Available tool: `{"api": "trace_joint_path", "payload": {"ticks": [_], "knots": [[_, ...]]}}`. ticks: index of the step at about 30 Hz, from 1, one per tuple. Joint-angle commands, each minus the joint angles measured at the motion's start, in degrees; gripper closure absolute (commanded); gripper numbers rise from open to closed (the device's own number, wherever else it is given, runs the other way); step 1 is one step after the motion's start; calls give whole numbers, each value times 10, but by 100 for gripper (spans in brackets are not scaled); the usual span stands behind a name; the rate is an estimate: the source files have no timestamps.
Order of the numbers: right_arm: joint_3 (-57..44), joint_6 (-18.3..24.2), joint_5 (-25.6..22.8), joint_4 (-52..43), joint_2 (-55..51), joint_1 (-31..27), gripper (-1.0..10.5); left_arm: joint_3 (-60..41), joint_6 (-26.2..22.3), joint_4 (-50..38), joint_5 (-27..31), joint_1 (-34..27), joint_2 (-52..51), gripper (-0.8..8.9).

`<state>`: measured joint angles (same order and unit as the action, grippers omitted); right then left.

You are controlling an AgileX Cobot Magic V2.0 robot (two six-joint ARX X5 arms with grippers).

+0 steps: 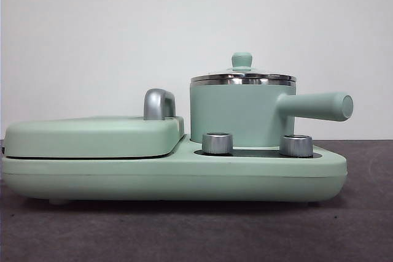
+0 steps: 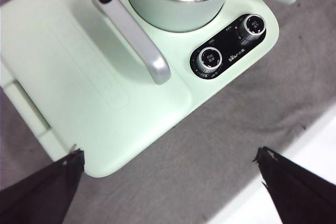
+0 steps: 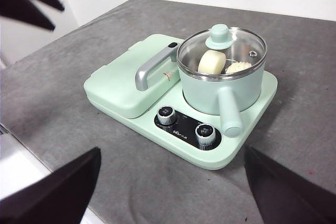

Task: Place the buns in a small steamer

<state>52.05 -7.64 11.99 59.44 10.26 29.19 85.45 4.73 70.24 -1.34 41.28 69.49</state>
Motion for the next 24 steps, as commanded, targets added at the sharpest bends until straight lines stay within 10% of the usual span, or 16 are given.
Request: {"api": "trace_joint_path", "payload": {"ticks": [1, 11, 15, 17, 18, 24], "knots": [[4, 10, 2, -7, 1, 3, 513, -116, 47, -72, 0, 5, -87, 282], [4, 8, 0, -7, 1, 3, 513, -344, 117, -193, 0, 5, -344, 302], [4, 8, 0, -7, 1, 3, 518, -350, 121, -189, 0, 5, -382, 542], [4, 8, 1, -2, 1, 3, 745, -350, 120, -190, 1, 5, -393, 832], [4, 10, 0, -2, 1, 3, 931, -350, 121, -191, 1, 5, -395, 787], [4, 14, 0, -7, 1, 3, 913, -349, 121, -190, 1, 5, -396, 794]]}}
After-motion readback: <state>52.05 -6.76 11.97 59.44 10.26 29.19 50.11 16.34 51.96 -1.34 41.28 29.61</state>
